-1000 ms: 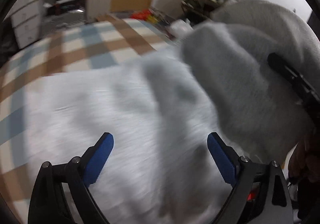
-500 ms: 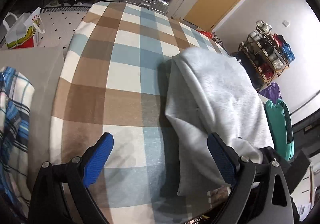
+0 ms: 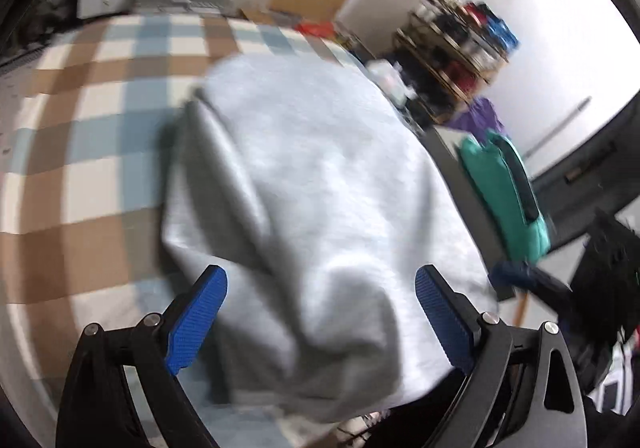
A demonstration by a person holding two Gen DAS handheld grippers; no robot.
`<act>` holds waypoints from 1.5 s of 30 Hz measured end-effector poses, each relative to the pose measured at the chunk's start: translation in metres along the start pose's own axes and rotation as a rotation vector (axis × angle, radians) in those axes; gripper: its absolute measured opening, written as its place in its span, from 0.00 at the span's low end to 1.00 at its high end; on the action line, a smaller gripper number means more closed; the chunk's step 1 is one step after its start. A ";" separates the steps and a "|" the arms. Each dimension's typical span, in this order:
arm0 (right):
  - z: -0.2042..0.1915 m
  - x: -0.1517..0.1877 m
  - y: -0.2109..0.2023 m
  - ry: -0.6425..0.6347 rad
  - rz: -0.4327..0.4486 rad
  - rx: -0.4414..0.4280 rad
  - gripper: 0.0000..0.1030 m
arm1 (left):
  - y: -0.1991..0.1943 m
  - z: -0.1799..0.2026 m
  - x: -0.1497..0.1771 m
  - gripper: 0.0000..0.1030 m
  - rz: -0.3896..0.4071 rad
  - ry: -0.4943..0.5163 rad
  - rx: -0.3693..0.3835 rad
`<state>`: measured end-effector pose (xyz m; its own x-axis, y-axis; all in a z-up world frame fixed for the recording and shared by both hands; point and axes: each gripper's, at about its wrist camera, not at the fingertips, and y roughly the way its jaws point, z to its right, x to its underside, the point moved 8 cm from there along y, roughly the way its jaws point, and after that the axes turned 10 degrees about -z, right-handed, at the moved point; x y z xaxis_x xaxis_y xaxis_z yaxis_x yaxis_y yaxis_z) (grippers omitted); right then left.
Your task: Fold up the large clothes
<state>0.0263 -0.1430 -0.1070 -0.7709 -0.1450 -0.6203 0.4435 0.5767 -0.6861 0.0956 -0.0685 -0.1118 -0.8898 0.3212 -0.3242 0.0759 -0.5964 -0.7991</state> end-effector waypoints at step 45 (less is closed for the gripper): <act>0.044 -0.109 0.067 0.096 -0.303 0.101 0.04 | -0.002 -0.060 0.062 0.51 -0.020 -0.037 -0.108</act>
<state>0.1599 -0.1238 -0.1019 -0.9119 -0.2187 -0.3471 0.2272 0.4353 -0.8711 0.0670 -0.0033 -0.1602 -0.9076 0.3034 -0.2903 0.1045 -0.5064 -0.8559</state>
